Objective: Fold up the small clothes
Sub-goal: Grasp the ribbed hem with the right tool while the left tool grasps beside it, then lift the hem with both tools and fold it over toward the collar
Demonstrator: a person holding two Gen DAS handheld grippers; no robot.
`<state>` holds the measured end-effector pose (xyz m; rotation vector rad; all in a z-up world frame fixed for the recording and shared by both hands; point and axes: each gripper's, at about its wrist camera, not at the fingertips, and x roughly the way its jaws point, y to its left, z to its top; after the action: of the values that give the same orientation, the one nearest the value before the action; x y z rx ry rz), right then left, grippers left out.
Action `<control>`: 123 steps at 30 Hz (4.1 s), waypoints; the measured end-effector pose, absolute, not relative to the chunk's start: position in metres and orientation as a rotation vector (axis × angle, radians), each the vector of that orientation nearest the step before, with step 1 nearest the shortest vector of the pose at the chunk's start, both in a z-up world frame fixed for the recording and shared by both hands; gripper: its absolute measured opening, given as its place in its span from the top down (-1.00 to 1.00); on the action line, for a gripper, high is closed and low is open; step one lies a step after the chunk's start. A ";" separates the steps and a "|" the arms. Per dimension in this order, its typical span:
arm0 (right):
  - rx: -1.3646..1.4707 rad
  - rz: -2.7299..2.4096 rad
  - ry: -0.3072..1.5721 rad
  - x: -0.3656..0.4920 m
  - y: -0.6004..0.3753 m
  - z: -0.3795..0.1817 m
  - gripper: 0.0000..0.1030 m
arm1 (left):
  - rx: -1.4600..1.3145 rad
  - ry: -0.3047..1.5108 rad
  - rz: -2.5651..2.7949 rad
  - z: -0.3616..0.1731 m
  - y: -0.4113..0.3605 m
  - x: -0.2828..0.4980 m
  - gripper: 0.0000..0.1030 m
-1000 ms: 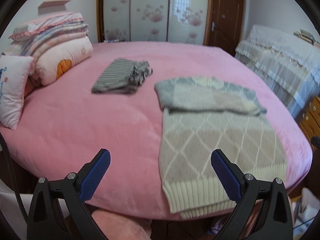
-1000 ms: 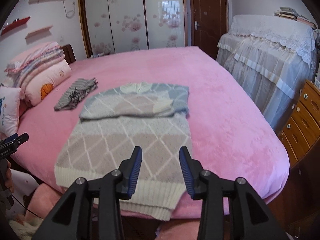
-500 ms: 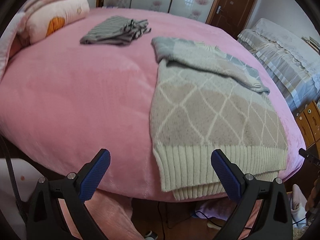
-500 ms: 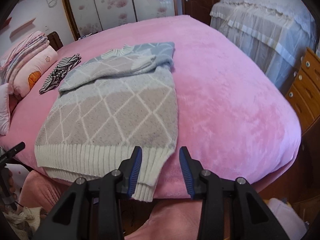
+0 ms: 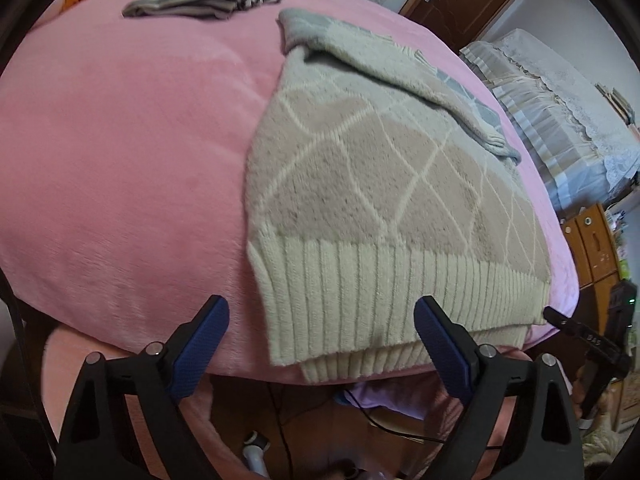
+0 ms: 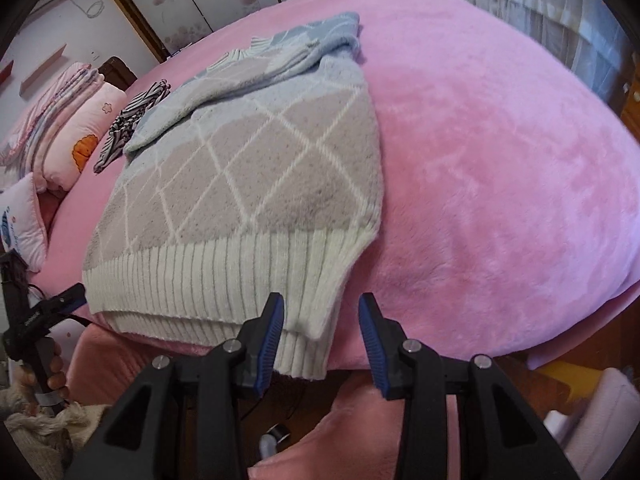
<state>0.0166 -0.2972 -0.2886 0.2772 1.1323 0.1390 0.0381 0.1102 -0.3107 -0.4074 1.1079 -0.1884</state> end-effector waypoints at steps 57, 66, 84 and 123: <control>0.333 0.361 0.976 0.015 -0.300 -0.219 0.88 | -0.657 1.106 -0.323 -0.256 0.120 0.049 0.91; 0.396 0.362 0.995 0.023 -0.306 -0.224 0.88 | -0.765 1.138 -0.318 -0.269 0.122 0.062 0.91; 0.367 0.307 0.822 0.147 -0.306 -0.145 0.89 | -0.896 0.980 -0.181 -0.189 0.130 0.215 0.91; 0.283 0.079 1.004 0.443 -0.283 -0.261 0.84 | -0.816 1.111 -0.011 -0.304 0.117 0.476 0.81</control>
<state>0.4433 -0.2832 -0.2612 0.2834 1.0038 0.0785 0.4760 0.1171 -0.3036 -0.8162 1.1109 -0.0107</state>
